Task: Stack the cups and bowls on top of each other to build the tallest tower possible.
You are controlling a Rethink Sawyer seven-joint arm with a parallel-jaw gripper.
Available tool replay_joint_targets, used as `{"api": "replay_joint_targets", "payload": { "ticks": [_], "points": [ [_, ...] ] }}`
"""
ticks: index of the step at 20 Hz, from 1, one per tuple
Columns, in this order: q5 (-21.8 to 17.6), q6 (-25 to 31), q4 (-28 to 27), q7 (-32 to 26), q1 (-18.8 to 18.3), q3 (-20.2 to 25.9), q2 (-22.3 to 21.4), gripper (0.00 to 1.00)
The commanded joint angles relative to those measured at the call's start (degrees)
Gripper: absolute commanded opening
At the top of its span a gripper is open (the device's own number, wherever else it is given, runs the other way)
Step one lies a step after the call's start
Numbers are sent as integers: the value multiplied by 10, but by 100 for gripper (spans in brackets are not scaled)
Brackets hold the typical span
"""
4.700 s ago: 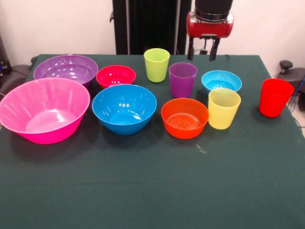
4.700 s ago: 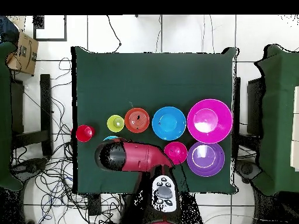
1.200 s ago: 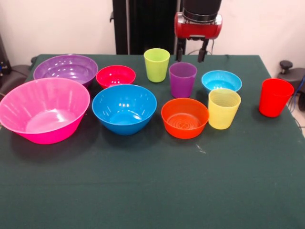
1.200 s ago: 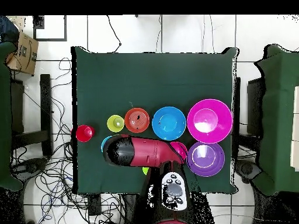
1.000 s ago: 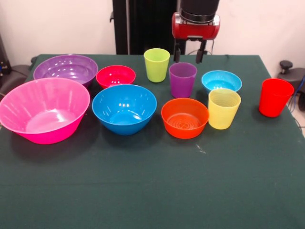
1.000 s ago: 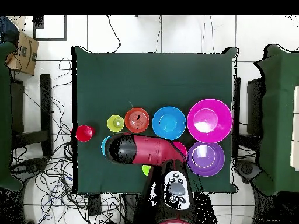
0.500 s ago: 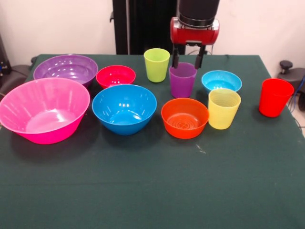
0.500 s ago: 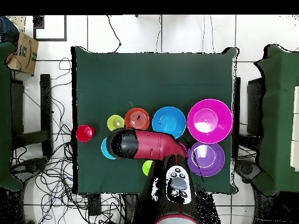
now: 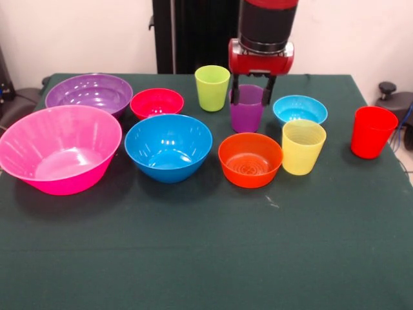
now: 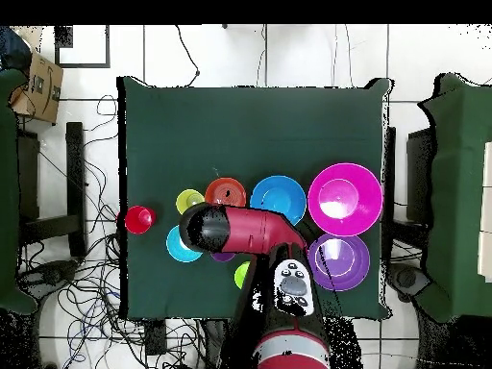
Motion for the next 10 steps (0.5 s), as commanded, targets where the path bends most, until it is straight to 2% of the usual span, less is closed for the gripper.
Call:
{"api": "replay_joint_targets", "payload": {
  "ticks": [1,5,10],
  "points": [
    [-47,11,-49,6,-4,37,44,100],
    [-46,-15,-54,12,-7,42,68,100],
    [-47,-12,-58,13,-7,42,68,100]
  ]
}}
